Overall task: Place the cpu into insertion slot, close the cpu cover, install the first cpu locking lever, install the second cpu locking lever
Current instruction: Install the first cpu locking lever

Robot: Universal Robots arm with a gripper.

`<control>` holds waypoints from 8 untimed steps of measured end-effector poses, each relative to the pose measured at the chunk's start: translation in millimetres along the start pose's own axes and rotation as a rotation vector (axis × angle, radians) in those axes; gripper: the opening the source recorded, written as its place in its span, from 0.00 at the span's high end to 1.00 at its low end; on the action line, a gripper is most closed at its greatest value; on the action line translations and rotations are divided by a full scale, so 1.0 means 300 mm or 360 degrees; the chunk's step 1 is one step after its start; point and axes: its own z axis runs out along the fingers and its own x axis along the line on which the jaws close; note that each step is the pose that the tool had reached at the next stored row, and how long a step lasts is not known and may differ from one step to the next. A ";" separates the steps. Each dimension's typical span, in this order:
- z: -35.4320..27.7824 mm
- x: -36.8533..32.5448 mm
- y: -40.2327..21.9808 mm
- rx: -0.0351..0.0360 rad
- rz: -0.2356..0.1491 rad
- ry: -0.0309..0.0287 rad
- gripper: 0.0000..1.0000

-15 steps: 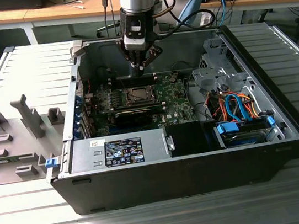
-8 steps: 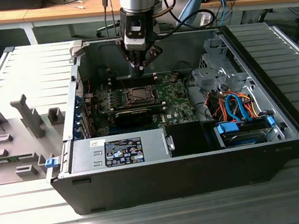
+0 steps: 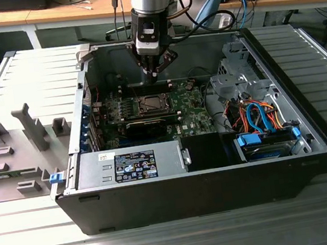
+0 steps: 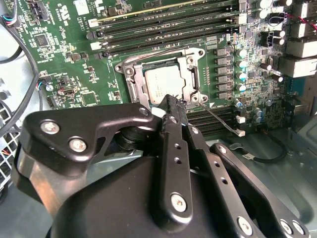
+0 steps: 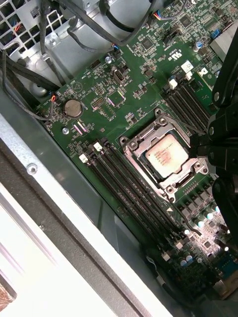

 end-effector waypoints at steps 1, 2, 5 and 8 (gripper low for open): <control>0.000 0.000 0.000 0.0000 -0.0004 -0.00004 0.89; 0.000 0.000 0.000 0.0000 -0.0008 -0.00008 0.89; 0.000 0.000 0.000 0.0000 -0.0026 -0.00025 0.89; 0.000 0.000 0.000 0.0000 -0.0043 -0.00040 0.89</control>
